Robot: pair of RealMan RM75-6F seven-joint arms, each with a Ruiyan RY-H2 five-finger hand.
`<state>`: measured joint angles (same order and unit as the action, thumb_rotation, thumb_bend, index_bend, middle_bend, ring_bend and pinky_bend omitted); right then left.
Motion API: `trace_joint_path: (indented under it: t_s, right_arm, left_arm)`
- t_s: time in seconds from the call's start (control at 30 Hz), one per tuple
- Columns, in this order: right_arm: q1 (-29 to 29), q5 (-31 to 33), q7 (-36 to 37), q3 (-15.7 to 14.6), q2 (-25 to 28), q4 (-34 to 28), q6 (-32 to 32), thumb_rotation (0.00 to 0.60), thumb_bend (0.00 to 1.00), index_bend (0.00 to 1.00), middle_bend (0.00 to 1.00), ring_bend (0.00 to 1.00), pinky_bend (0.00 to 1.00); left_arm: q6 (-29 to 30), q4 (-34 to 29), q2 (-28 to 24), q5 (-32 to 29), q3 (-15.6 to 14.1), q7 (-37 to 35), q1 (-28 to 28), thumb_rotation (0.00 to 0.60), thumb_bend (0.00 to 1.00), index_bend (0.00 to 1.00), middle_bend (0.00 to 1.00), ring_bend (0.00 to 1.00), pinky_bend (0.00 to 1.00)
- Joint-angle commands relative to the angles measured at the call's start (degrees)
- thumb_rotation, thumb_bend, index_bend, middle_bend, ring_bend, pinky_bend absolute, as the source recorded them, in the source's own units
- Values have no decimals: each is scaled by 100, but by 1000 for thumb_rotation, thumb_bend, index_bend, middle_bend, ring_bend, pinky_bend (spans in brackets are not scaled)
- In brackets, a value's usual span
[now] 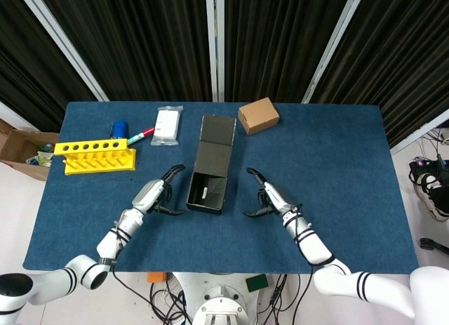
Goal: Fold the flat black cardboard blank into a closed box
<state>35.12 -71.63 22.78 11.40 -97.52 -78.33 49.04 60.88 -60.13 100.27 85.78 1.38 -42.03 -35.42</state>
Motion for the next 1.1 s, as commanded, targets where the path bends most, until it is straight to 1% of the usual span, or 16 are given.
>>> trace_joint_path:
  t_s: [0.03, 0.17, 0.27, 0.3, 0.37, 0.4, 0.47, 0.5, 0.57, 0.6, 0.63, 0.7, 0.8, 0.93, 1.03, 1.1]
  right_arm:
    - [-105, 11, -40, -44, 178, -174, 68, 600, 26, 9, 89, 696, 925]
    - [-176, 4, 2, -56, 298, -314, 128, 600, 26, 9, 97, 696, 925]
    - [-211, 32, 58, -33, 404, -406, 134, 600, 26, 7, 102, 696, 925]
    - [-217, 54, 77, -11, 461, -445, 125, 600, 26, 6, 109, 696, 925]
    - [-218, 122, 111, 33, 552, -500, 81, 600, 26, 5, 130, 696, 925]
    - [-212, 199, 135, 77, 609, -521, 35, 600, 26, 12, 141, 697, 926]
    - [-171, 382, 179, 161, 712, -556, -129, 600, 26, 59, 170, 697, 931]
    - [-117, 546, 171, 228, 776, -550, -273, 600, 26, 80, 182, 697, 933]
    - [27, 923, 63, 328, 872, -548, -607, 600, 30, 143, 227, 702, 942]
    - [116, 1130, -2, 382, 905, -547, -774, 600, 31, 150, 231, 703, 944]
    - [256, 1395, -118, 442, 924, -515, -983, 600, 38, 191, 263, 709, 950]
    - [517, 1821, -355, 552, 854, -386, -1180, 600, 51, 247, 305, 718, 961]
    - [864, 2288, -729, 674, 627, -147, -1199, 600, 57, 297, 337, 721, 967]
    - [1394, 2933, -1164, 919, 251, 109, -1137, 600, 75, 314, 349, 721, 971]
    - [1739, 3229, -1383, 1159, 108, 153, -1066, 600, 87, 317, 350, 722, 972]
    - [1934, 3338, -1508, 1355, 45, 114, -895, 600, 88, 317, 351, 722, 972]
  left_arm:
    - [-165, 141, 103, 81, 9, -272, -126, 556, 32, 7, 9, 656, 978]
    - [-416, 205, 154, 141, 16, -669, -304, 566, 32, 8, 13, 656, 978]
    - [-603, 235, 156, 187, 17, -1090, -442, 592, 32, 16, 29, 656, 978]
    - [-643, 284, 181, 197, 27, -1198, -485, 597, 32, 24, 41, 656, 978]
    - [-701, 369, 250, 171, 66, -1369, -533, 599, 31, 74, 98, 658, 978]
    - [-718, 415, 299, 138, 110, -1491, -555, 600, 31, 118, 143, 661, 978]
    - [-713, 486, 375, 98, 163, -1618, -569, 600, 31, 231, 252, 667, 979]
    - [-690, 519, 413, 83, 185, -1661, -568, 600, 31, 329, 344, 674, 983]
    - [-587, 540, 439, 102, 191, -1646, -541, 600, 31, 461, 493, 687, 988]
    - [-500, 532, 437, 125, 186, -1605, -513, 600, 32, 487, 526, 692, 989]
    - [-365, 499, 426, 152, 178, -1534, -462, 600, 32, 504, 551, 697, 989]
    - [-145, 320, 340, 203, 141, -1467, -355, 600, 31, 517, 556, 702, 990]
    - [112, -14, 149, 279, 76, -1386, -219, 600, 31, 520, 553, 703, 990]
    - [401, -543, -136, 395, -31, -1123, -59, 600, 31, 519, 550, 703, 990]
    - [488, -846, -278, 460, -92, -894, -7, 600, 31, 518, 548, 703, 990]
    - [511, -999, -329, 490, -117, -711, 7, 600, 31, 517, 547, 703, 990]
